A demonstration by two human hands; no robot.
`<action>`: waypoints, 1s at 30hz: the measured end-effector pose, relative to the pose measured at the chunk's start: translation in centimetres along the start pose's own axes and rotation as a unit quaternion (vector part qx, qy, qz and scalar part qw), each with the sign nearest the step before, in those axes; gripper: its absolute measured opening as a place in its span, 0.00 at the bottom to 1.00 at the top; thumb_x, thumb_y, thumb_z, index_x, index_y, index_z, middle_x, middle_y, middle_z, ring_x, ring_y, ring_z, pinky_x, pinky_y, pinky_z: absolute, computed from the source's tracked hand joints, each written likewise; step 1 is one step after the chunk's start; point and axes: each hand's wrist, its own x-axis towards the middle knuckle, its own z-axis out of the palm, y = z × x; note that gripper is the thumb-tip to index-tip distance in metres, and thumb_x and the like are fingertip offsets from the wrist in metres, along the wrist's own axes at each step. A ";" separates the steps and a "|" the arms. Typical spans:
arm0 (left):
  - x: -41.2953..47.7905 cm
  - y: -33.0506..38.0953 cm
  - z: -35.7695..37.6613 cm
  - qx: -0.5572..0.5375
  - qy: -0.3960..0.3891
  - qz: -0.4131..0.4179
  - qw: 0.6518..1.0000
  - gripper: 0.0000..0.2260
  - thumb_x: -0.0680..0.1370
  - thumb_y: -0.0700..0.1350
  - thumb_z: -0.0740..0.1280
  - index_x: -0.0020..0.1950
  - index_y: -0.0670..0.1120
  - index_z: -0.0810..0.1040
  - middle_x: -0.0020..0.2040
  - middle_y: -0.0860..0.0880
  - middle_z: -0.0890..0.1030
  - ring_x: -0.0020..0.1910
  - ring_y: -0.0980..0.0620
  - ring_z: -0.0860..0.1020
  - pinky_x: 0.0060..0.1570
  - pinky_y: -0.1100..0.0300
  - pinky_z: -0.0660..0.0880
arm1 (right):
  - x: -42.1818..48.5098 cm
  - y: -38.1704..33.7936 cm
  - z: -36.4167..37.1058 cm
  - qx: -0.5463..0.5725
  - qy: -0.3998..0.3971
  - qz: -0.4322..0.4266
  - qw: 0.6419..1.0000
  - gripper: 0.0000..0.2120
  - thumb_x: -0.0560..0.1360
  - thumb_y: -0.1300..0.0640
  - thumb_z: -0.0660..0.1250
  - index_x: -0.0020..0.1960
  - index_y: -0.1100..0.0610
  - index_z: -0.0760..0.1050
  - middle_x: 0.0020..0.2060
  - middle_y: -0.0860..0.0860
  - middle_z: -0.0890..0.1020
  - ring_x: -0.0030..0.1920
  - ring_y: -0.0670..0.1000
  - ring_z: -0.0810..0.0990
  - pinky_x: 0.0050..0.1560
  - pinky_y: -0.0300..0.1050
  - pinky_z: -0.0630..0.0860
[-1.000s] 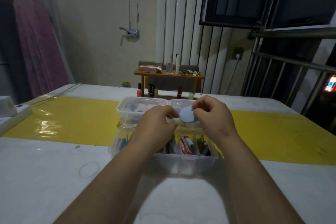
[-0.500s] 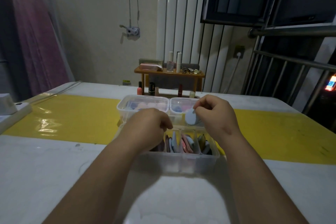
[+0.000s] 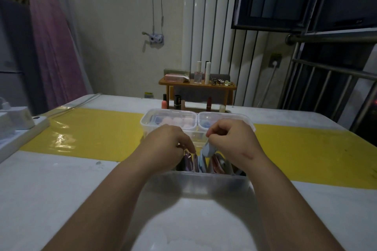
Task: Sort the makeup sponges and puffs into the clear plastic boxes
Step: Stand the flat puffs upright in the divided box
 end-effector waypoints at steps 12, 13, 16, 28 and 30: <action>-0.3 0.5 0.5 0.030 -0.048 0.064 0.996 0.22 0.72 0.34 0.66 0.54 0.59 0.84 0.45 0.58 0.75 0.48 0.57 0.73 0.47 0.58 0.73 | 0.0 -0.1 0.0 -0.023 0.016 -0.006 1.000 0.10 0.70 0.61 0.68 0.35 0.48 0.80 0.33 0.44 0.81 0.38 0.44 0.79 0.39 0.43 0.79; -0.4 0.5 0.5 0.037 -0.048 0.064 0.996 0.21 0.73 0.35 0.66 0.55 0.59 0.84 0.46 0.58 0.74 0.49 0.57 0.73 0.47 0.59 0.72 | 0.0 -0.2 0.1 -0.024 0.005 -0.006 1.000 0.10 0.71 0.61 0.68 0.35 0.48 0.80 0.34 0.44 0.81 0.38 0.44 0.79 0.39 0.42 0.78; -0.5 0.6 0.5 0.044 -0.046 0.065 0.996 0.20 0.74 0.36 0.66 0.55 0.59 0.84 0.48 0.56 0.76 0.50 0.56 0.73 0.47 0.59 0.72 | -0.2 -0.3 0.4 -0.041 -0.033 0.001 0.999 0.08 0.71 0.60 0.68 0.38 0.48 0.81 0.36 0.45 0.81 0.40 0.44 0.79 0.40 0.40 0.78; -0.7 0.4 0.6 0.030 -0.043 0.056 0.997 0.20 0.74 0.37 0.66 0.55 0.60 0.84 0.45 0.58 0.76 0.49 0.56 0.74 0.46 0.59 0.73 | -0.5 -0.7 0.5 -0.082 -0.023 -0.008 0.996 0.08 0.70 0.59 0.67 0.39 0.48 0.82 0.36 0.42 0.81 0.40 0.43 0.78 0.40 0.40 0.77; -0.7 0.4 0.6 0.028 -0.043 0.054 0.997 0.20 0.73 0.36 0.66 0.54 0.60 0.84 0.45 0.57 0.78 0.48 0.56 0.75 0.45 0.59 0.73 | -0.5 -0.8 0.7 -0.100 -0.036 -0.006 0.994 0.07 0.71 0.58 0.68 0.42 0.48 0.83 0.38 0.43 0.81 0.40 0.43 0.78 0.42 0.42 0.79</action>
